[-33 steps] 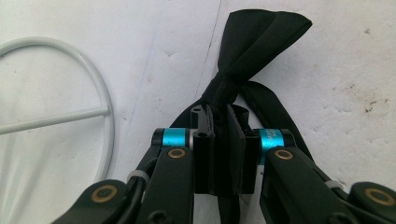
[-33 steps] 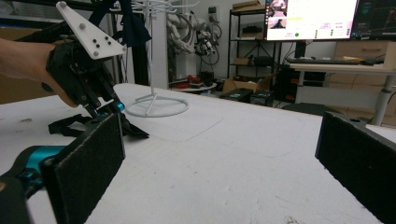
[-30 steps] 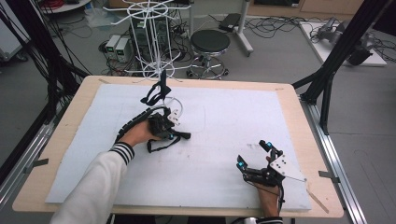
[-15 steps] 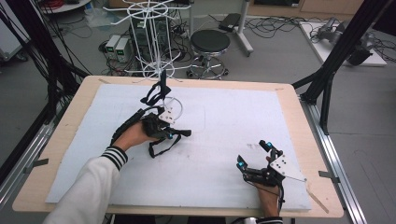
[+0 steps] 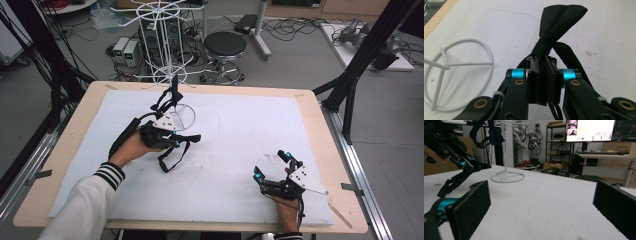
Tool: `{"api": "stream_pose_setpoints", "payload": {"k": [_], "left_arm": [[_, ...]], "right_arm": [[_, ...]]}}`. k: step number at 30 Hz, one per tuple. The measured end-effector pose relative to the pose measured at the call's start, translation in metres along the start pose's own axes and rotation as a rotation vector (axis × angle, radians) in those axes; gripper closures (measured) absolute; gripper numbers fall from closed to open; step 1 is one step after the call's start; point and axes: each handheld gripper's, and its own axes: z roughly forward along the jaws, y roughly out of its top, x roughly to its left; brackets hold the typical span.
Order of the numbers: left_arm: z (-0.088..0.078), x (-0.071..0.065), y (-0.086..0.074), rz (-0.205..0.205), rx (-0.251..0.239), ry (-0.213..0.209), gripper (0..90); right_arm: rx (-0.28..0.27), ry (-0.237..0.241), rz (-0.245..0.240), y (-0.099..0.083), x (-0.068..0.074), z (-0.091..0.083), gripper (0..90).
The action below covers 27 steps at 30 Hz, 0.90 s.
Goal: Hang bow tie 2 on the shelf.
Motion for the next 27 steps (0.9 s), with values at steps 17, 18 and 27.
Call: {"api": "stream_pose_setpoints", "payload": {"k": [17, 18, 27], "left_arm": [[-0.044, 0.001, -0.008, -0.03, -0.118, 0.069, 81.5], [-0.047, 0.001, -0.009, -0.032, -0.126, 0.075, 81.4], [-0.074, 0.005, -0.016, -0.083, -0.24, 0.139, 81.4]], "right_arm": [[0.0, 0.0, -0.001, 0.0, 0.0, 0.0, 0.6], [0.001, -0.001, 0.0, 0.0, 0.0, 0.0, 0.6], [0.0, -0.005, -0.002, 0.0, 0.0, 0.0, 0.6]]}}
